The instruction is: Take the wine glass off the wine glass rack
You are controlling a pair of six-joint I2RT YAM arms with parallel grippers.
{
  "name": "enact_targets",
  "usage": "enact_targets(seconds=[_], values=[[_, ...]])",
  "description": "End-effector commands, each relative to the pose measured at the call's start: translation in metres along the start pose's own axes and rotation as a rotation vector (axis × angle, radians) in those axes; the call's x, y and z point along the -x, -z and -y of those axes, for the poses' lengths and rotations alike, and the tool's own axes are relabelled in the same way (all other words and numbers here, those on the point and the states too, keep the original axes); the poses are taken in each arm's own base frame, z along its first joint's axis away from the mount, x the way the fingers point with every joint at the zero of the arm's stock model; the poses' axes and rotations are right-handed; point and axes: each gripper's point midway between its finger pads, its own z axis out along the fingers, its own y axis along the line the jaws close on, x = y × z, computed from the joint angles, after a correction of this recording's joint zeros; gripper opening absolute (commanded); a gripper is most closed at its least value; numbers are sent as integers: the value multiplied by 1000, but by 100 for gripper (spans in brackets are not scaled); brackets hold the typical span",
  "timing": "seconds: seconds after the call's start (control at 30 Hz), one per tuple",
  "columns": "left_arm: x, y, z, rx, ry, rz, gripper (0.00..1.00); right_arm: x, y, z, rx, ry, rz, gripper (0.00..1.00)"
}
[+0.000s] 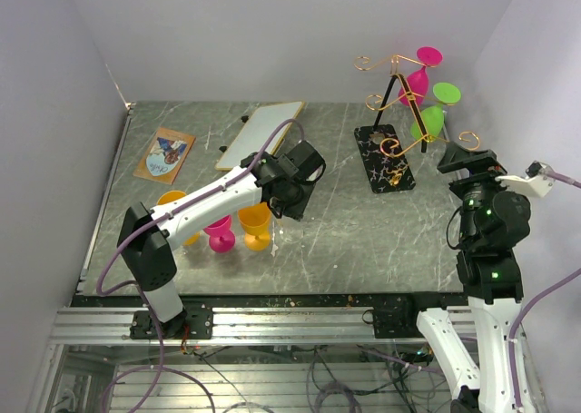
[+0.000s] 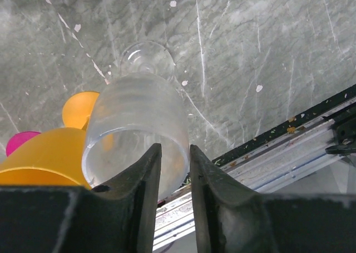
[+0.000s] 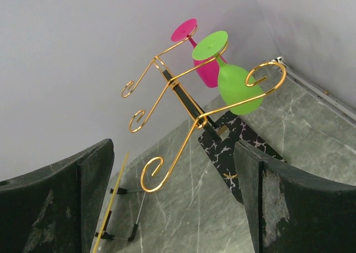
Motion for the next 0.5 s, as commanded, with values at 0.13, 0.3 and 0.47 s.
enact_targets(seconds=[0.13,0.3,0.47], values=[[28,30,0,-3,-21,155,49,1,-1,2,-15,11,-1,88],[52,56,4,-33,-30,282,56,0,-2,2,-21,22,-9,88],[82,100,1,-42,-38,479,61,-4,-2,6,-41,42,-33,87]])
